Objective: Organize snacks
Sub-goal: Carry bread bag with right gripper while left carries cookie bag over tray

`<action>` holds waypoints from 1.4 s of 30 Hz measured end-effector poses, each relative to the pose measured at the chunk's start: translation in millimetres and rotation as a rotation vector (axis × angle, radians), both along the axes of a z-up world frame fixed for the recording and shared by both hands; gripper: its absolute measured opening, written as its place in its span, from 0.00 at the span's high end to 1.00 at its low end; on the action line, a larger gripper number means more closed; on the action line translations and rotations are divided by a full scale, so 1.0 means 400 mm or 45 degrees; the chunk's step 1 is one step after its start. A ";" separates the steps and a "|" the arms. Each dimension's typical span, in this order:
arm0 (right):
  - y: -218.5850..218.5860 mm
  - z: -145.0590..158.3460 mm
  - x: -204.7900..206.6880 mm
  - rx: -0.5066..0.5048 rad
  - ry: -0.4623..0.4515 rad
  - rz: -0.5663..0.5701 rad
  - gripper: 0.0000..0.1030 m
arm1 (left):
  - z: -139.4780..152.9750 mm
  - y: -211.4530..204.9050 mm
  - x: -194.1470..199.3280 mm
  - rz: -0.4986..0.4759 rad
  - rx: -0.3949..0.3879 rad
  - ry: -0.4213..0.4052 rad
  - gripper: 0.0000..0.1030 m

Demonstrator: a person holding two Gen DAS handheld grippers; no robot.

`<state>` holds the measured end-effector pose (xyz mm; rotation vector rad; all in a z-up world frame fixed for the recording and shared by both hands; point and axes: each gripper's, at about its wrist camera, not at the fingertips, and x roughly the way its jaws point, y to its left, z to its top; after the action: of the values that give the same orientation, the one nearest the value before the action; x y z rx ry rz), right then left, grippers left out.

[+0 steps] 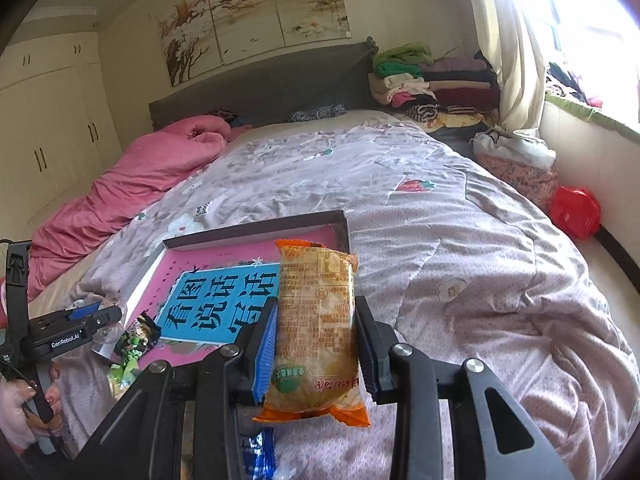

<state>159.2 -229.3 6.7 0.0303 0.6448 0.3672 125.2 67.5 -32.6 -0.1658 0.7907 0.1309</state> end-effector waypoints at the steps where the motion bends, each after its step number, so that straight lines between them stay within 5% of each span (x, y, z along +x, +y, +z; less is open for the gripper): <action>1: 0.004 -0.001 0.005 -0.008 -0.002 -0.001 0.65 | -0.001 -0.004 0.003 -0.007 0.006 0.002 0.57; 18: 0.071 -0.060 0.085 -0.174 0.034 0.007 0.65 | 0.009 -0.048 0.007 -0.066 0.031 -0.007 0.57; 42: 0.098 -0.103 0.068 -0.127 0.107 0.085 0.65 | -0.027 -0.035 0.016 -0.090 -0.068 0.055 0.57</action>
<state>186.2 -190.0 -34.6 -0.0712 0.7476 0.3991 131.8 53.4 -43.3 -0.1856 0.8425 0.0466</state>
